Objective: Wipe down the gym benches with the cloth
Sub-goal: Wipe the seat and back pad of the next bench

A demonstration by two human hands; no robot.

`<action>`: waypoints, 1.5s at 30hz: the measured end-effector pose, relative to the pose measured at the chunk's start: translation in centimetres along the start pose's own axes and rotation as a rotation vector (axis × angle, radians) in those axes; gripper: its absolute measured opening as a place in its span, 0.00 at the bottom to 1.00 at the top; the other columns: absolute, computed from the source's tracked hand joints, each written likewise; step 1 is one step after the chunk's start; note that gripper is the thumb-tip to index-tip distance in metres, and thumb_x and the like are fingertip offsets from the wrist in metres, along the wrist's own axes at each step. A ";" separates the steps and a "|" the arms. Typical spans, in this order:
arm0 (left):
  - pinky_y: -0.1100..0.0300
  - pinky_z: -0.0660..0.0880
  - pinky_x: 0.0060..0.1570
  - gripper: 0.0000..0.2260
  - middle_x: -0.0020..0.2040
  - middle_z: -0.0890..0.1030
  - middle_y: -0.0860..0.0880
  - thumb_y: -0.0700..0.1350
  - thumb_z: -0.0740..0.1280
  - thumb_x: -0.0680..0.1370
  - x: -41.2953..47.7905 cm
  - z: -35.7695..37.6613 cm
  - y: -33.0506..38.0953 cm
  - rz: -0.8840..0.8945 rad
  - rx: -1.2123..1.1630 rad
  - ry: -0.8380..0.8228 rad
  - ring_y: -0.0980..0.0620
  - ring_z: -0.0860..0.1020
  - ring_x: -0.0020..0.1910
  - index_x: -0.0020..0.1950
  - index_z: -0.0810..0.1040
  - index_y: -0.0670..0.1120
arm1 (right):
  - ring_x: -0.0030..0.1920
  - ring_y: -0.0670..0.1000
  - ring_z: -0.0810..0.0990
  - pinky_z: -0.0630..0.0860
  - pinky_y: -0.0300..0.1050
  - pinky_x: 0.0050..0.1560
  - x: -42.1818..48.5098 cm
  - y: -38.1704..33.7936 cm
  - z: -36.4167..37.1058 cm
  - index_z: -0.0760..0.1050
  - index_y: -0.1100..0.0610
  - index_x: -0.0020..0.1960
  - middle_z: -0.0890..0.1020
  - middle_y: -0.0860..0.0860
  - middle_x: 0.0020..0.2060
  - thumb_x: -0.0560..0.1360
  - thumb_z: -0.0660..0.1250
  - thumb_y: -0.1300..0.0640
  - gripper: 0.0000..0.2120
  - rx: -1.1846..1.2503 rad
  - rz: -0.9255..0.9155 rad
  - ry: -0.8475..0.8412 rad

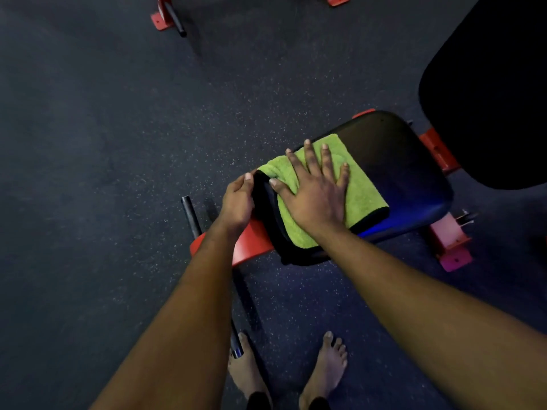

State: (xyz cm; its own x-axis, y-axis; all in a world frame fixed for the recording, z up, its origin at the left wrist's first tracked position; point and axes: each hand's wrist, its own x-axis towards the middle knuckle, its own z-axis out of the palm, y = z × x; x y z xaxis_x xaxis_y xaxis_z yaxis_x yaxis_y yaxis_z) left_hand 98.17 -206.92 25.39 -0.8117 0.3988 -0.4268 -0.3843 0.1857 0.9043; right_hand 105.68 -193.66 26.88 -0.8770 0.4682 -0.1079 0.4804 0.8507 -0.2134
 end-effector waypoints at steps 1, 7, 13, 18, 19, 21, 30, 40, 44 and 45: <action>0.71 0.75 0.49 0.17 0.61 0.80 0.42 0.41 0.52 0.86 -0.1 0.2 0.0 0.006 -0.005 0.016 0.59 0.80 0.51 0.67 0.75 0.36 | 0.80 0.55 0.47 0.46 0.66 0.75 -1.0 0.1 0.1 0.55 0.43 0.79 0.52 0.49 0.81 0.78 0.45 0.28 0.34 -0.001 0.008 0.022; 0.56 0.74 0.64 0.18 0.61 0.80 0.41 0.45 0.54 0.85 0.0 0.9 -0.8 0.030 -0.058 0.097 0.47 0.78 0.61 0.67 0.75 0.38 | 0.80 0.52 0.45 0.48 0.63 0.76 -5.2 2.2 -0.1 0.52 0.42 0.80 0.51 0.47 0.81 0.80 0.44 0.30 0.32 -0.050 -0.144 -0.018; 0.47 0.73 0.65 0.22 0.59 0.82 0.49 0.55 0.54 0.81 0.0 2.5 -2.5 0.123 0.022 0.272 0.51 0.78 0.61 0.64 0.79 0.46 | 0.80 0.53 0.49 0.47 0.64 0.75 3.3 2.4 -0.5 0.57 0.42 0.79 0.54 0.47 0.80 0.78 0.44 0.29 0.33 -0.044 -0.068 -0.003; 0.50 0.71 0.66 0.20 0.62 0.79 0.51 0.54 0.52 0.82 -0.6 4.1 -2.8 0.154 0.062 0.358 0.53 0.76 0.63 0.66 0.76 0.48 | 0.80 0.53 0.46 0.46 0.63 0.77 -1.4 2.2 -0.3 0.53 0.44 0.80 0.51 0.48 0.81 0.80 0.44 0.31 0.32 -0.043 -0.022 0.042; 0.50 0.71 0.66 0.19 0.63 0.78 0.51 0.53 0.51 0.83 -0.7 4.3 -3.0 0.175 0.087 0.355 0.54 0.75 0.63 0.67 0.74 0.49 | 0.80 0.53 0.46 0.46 0.63 0.76 -1.6 2.5 -0.3 0.52 0.43 0.80 0.50 0.48 0.81 0.80 0.44 0.31 0.32 -0.054 -0.036 0.019; 0.51 0.71 0.66 0.17 0.64 0.78 0.51 0.51 0.51 0.84 -0.9 4.4 -3.4 0.221 0.103 0.358 0.54 0.75 0.64 0.68 0.73 0.50 | 0.80 0.53 0.46 0.47 0.64 0.76 0.4 3.2 -0.6 0.54 0.42 0.79 0.51 0.47 0.81 0.79 0.44 0.30 0.32 -0.064 -0.076 -0.008; 0.52 0.72 0.65 0.17 0.63 0.78 0.53 0.51 0.52 0.84 -0.7 4.5 -3.5 0.219 0.131 0.388 0.56 0.75 0.63 0.68 0.73 0.51 | 0.80 0.53 0.50 0.48 0.63 0.76 2.8 3.6 -0.6 0.58 0.44 0.79 0.55 0.48 0.80 0.79 0.44 0.31 0.32 -0.056 -0.032 0.062; 0.53 0.73 0.64 0.16 0.63 0.78 0.51 0.50 0.52 0.85 -0.7 4.6 -3.7 0.199 0.165 0.405 0.54 0.76 0.62 0.68 0.73 0.52 | 0.80 0.52 0.50 0.45 0.63 0.76 7.7 6.2 -1.8 0.62 0.44 0.77 0.56 0.47 0.80 0.78 0.45 0.29 0.34 -0.029 0.027 -0.003; 0.51 0.73 0.64 0.17 0.63 0.77 0.50 0.51 0.51 0.84 -0.7 4.5 -3.5 0.212 0.206 0.401 0.52 0.76 0.62 0.68 0.72 0.51 | 0.80 0.54 0.51 0.47 0.64 0.75 3.1 4.5 -0.9 0.59 0.44 0.78 0.55 0.49 0.80 0.79 0.47 0.31 0.32 -0.007 0.103 0.106; 0.51 0.73 0.64 0.17 0.63 0.77 0.50 0.51 0.51 0.84 -0.8 4.6 -3.4 0.207 0.219 0.394 0.52 0.76 0.62 0.69 0.72 0.51 | 0.80 0.55 0.51 0.47 0.64 0.75 1.6 4.4 -0.8 0.58 0.44 0.79 0.55 0.49 0.80 0.79 0.47 0.31 0.32 -0.009 0.106 0.110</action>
State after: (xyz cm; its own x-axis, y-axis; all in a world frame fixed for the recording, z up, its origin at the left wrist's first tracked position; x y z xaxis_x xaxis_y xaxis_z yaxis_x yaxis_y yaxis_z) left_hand 102.13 -203.74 22.65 -0.9821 0.0854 -0.1679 -0.1297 0.3398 0.9315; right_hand 106.42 -188.98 26.51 -0.8154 0.5784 -0.0227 0.5708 0.7969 -0.1980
